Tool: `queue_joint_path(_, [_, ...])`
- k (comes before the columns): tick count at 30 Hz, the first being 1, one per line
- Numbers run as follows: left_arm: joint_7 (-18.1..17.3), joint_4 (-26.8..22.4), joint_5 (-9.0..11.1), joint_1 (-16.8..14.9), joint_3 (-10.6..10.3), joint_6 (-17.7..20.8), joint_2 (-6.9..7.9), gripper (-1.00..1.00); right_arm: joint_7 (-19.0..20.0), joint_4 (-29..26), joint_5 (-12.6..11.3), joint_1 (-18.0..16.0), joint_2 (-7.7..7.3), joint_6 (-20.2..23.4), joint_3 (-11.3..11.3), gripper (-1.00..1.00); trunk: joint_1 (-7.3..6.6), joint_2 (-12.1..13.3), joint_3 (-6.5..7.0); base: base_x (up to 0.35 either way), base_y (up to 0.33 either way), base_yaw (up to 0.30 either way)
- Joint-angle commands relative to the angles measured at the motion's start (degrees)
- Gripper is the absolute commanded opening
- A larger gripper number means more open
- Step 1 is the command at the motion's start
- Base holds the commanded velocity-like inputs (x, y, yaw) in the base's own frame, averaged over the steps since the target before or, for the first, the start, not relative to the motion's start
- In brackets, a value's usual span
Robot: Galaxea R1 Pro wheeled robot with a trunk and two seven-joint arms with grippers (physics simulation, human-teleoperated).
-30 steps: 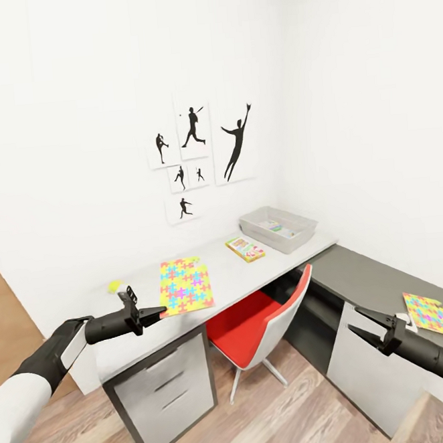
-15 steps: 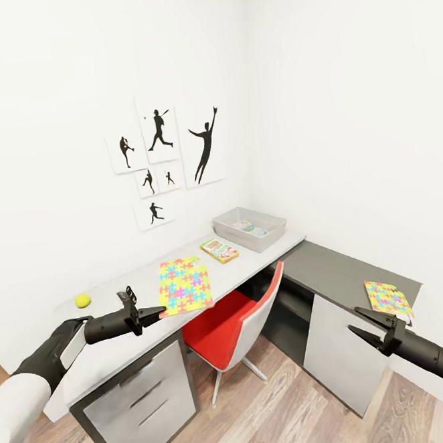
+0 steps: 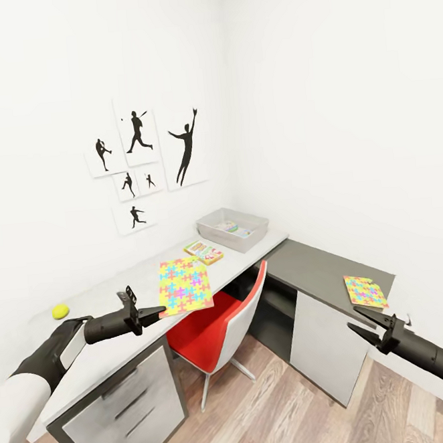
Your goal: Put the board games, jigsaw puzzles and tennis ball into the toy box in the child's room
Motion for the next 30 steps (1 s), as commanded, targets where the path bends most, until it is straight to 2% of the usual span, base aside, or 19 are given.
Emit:
queue_joint_path(1, [-0.3, 0.0, 0.2, -0.1, -0.3, 0.6, 0.06, -1.00, 0.1, 0.0, 0.0, -0.1, 0.06, 0.2, 0.0, 1.00, 0.04, -0.1, -0.14, 0.000, 0.000, -0.010])
queue_joint_path(20, [-0.3, 0.0, 0.2, -0.1, -0.4, 0.6, 0.18, -1.00, 0.1, 0.0, 0.0, -0.1, 0.52, -0.2, 0.0, 1.00, 0.04, -0.1, -0.14, 0.000, 0.000, -0.002])
queue_joint_path(30, [-0.3, 0.0, 0.2, -0.1, -0.4, 0.2, 0.77, -1.00, 0.1, 0.0, 0.0, -0.1, 0.53, -0.2, 0.0, 1.00, 0.04, -0.1, -0.42, 0.000, 0.000, -0.209])
